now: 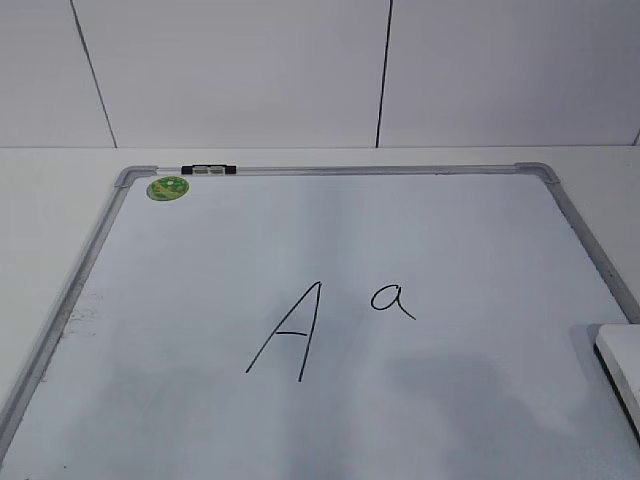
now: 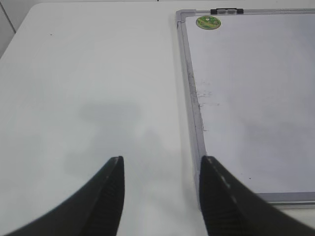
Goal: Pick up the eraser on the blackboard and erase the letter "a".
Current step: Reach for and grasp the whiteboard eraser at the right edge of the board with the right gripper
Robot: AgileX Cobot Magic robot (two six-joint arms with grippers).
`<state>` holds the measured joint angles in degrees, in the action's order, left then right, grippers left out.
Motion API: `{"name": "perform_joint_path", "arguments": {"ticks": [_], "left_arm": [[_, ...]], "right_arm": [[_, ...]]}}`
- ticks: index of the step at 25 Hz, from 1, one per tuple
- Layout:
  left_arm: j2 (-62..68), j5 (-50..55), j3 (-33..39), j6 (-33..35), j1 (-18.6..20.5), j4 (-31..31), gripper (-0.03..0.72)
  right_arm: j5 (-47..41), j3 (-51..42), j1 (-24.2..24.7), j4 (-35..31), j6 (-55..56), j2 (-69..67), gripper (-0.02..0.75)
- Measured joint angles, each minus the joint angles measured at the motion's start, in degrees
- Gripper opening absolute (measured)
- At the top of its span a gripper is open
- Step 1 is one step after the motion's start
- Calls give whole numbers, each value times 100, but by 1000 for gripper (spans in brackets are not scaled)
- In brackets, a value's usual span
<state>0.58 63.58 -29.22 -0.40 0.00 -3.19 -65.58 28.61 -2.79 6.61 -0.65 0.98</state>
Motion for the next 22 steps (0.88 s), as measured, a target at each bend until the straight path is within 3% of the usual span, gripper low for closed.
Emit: {"name": "perform_joint_path", "arguments": {"ticks": [11,22], "left_arm": [[0,0,0,0,0,0,371],[0,0,0,0,0,0,371]], "right_arm": [[159,96,0,-148,0,-273,577],[521,481,0,-346,0,-1566,577]]}}
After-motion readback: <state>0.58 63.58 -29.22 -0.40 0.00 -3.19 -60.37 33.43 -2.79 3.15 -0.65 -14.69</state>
